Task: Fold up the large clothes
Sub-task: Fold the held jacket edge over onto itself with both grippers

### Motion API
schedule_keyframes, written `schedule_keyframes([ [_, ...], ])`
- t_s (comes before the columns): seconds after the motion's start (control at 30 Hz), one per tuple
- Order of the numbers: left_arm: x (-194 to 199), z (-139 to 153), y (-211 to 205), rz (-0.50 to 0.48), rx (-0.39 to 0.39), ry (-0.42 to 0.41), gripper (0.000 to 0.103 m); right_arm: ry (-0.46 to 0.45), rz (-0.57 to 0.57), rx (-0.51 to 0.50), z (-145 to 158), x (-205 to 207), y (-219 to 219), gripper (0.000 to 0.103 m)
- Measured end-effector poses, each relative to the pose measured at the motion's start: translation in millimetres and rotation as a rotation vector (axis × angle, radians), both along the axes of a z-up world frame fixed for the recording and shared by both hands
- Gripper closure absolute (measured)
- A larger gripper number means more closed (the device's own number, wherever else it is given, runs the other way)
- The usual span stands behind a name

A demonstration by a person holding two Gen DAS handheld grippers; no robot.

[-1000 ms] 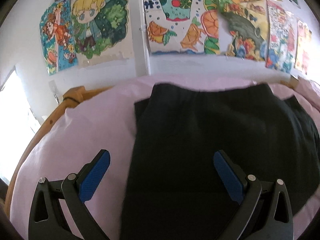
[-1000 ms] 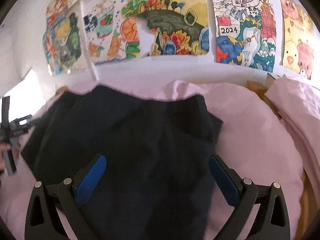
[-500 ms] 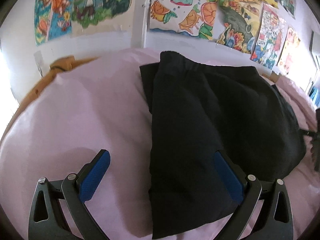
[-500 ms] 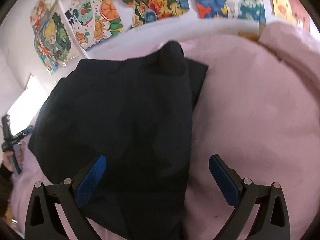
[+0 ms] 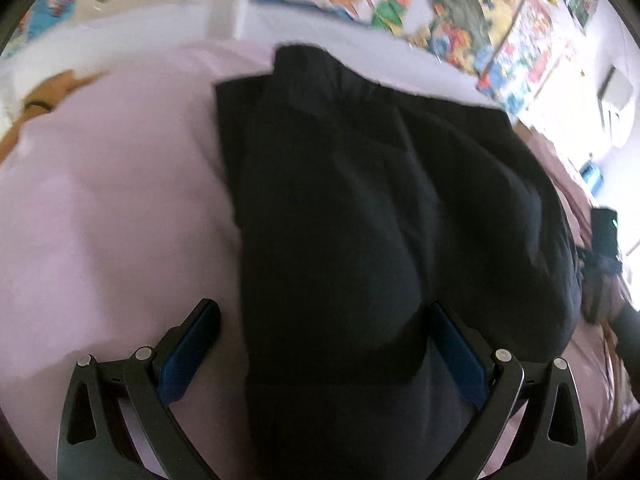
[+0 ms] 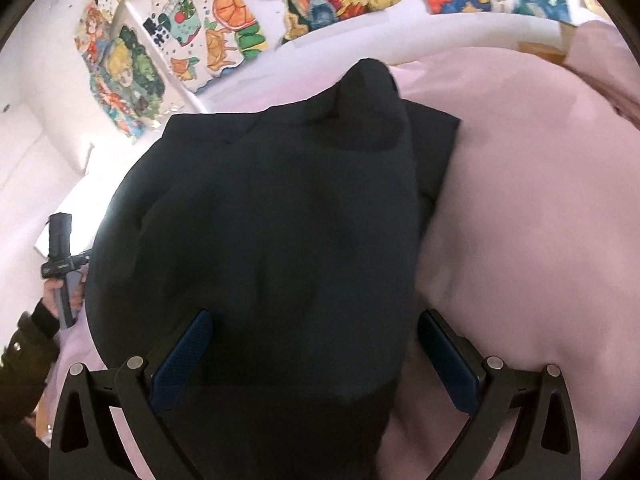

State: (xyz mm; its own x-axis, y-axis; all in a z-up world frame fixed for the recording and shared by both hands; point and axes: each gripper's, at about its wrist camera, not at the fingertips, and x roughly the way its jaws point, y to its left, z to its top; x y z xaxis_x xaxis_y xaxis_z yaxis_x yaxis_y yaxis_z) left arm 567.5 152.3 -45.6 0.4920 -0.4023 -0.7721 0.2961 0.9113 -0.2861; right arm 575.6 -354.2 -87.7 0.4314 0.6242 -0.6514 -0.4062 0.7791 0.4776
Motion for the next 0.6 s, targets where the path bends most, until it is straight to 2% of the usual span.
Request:
schedule_keyframes([
  [0.3, 25.1, -13.0, 22.8, -0.100, -0.120, 0.120, 0.001, 0.126, 0.097, 0.092, -24.0, 33.6, -9.1, 0.000],
  [0.6, 23.5, -13.7, 18.9, -0.194, -0.129, 0.168, 0.001, 0.194, 0.167, 0.200, -38.5, 37.2, -3.9, 0.000],
])
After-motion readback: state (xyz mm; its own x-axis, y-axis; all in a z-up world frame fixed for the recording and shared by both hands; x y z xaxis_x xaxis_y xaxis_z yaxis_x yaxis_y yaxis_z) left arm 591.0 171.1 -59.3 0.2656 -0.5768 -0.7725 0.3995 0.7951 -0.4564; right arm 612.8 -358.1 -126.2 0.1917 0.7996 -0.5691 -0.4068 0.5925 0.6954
